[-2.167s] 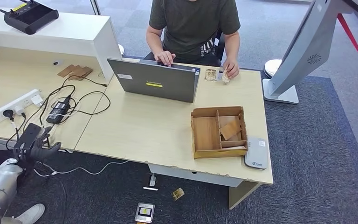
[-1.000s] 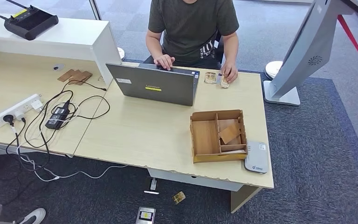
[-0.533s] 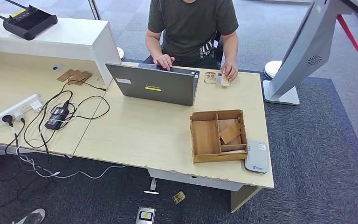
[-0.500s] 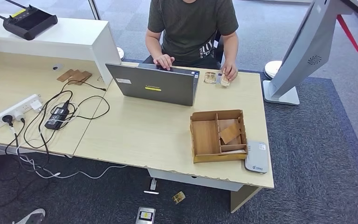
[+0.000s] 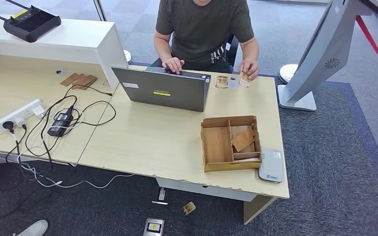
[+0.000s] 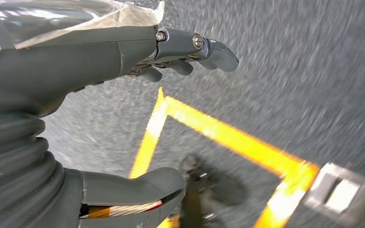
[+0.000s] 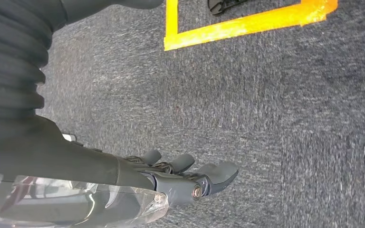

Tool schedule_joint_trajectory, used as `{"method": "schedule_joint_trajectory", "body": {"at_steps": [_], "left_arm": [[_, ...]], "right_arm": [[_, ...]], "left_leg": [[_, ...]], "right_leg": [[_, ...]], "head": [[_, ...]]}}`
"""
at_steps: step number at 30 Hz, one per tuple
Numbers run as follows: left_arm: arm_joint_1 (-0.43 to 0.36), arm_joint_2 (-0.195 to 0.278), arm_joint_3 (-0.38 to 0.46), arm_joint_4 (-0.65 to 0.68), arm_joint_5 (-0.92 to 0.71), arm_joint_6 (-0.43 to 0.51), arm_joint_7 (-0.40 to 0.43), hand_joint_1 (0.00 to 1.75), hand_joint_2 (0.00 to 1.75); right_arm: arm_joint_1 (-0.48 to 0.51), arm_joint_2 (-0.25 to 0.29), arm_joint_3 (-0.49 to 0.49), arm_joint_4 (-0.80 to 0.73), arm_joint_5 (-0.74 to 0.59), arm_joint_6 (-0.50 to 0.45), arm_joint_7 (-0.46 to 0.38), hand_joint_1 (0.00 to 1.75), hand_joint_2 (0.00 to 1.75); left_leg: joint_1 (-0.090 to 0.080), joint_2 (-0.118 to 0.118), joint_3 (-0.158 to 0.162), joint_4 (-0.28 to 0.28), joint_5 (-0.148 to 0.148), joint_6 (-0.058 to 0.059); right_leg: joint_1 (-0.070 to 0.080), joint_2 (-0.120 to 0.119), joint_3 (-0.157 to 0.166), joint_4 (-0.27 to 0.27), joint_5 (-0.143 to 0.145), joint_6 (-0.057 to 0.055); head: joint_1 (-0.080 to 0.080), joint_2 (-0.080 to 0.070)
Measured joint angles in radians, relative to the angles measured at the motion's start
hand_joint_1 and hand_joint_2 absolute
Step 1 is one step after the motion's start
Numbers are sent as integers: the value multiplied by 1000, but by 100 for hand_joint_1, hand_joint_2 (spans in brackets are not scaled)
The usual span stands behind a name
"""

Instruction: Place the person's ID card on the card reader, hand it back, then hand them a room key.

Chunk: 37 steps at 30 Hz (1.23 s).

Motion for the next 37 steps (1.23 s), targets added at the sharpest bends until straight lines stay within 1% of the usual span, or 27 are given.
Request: {"method": "schedule_joint_trajectory", "body": {"at_steps": [3, 5, 12, 17, 22, 24, 27, 28, 32, 34, 37], "left_arm": [[-1, -4, -19, 1, -56, -62, 19, 0, 175], [-1, -5, -29, 1, -64, -88, 21, 0, 175], [-1, -18, -50, 1, -63, -111, -10, 0, 175], [-11, -17, -62, 1, -67, -143, -44, 0, 175], [-52, 9, -61, -15, -16, -160, -2, 0, 175], [-55, 22, -57, -20, 37, -154, -9, 0, 175], [-57, 42, -36, -31, 134, -142, -44, 0, 175], [-59, 50, -27, -43, 162, -128, -37, 0, 175], [-57, 70, -3, -137, 201, -47, 82, 0, 175], [-50, 77, 3, -186, 202, -15, 125, 0, 175], [-37, 82, 7, -240, 194, 4, 160, 0, 175]], "right_arm": [[0, -8, -1, 0, -13, -1, 3, 0, 175], [0, -11, -3, 0, -19, 0, 6, 0, 175], [0, -19, -9, 0, -26, 11, 32, 0, 175], [3, -16, -9, 1, -12, 35, 50, 0, 175], [2, -6, -9, 4, 10, 34, 34, 0, 175], [3, -2, -9, 4, 13, 26, 25, 0, 175], [3, 7, -9, 5, 15, 16, 21, 0, 175], [3, 10, -9, 5, 16, 14, 21, 0, 175], [3, 21, -9, 5, 24, 9, 28, 0, 175], [3, 26, -10, 5, 28, 8, 32, 0, 175], [3, 34, -10, 5, 32, 7, 34, 0, 175]], "left_leg": [[0, 0, 0, 0, 0, 0], [0, 0, 0, 0, 0, 0], [1, 0, 0, 0, 0, 0], [1, 0, 0, 0, 0, 0], [1, 0, 1, 0, 1, 0], [2, 0, 1, 0, 0, 0], [2, 0, 1, 0, 1, 0], [3, 0, 1, 0, 1, 0], [3, 0, 1, 0, 1, 0], [3, 0, 2, 0, 1, 0], [3, 0, 1, 0, 1, 0]], "right_leg": [[0, 0, 0, 0, 0, 0], [0, 0, 0, 0, 0, 0], [0, 0, 0, 0, 0, 0], [0, 0, -1, 0, 0, 0], [1, 0, 2, 0, 0, 0], [2, 0, 2, 0, 0, 0], [2, 0, 1, 0, 0, 0], [2, 0, 1, 0, 0, 0], [3, 0, 2, 0, 0, 0], [3, 0, 2, 0, 0, 0], [3, 0, 1, 0, 0, 0]], "head": [[0, 0], [0, 0], [0, 0], [0, 0], [0, 0], [0, 0], [0, 0], [0, 0], [0, 0], [0, 0], [0, 0]]}}
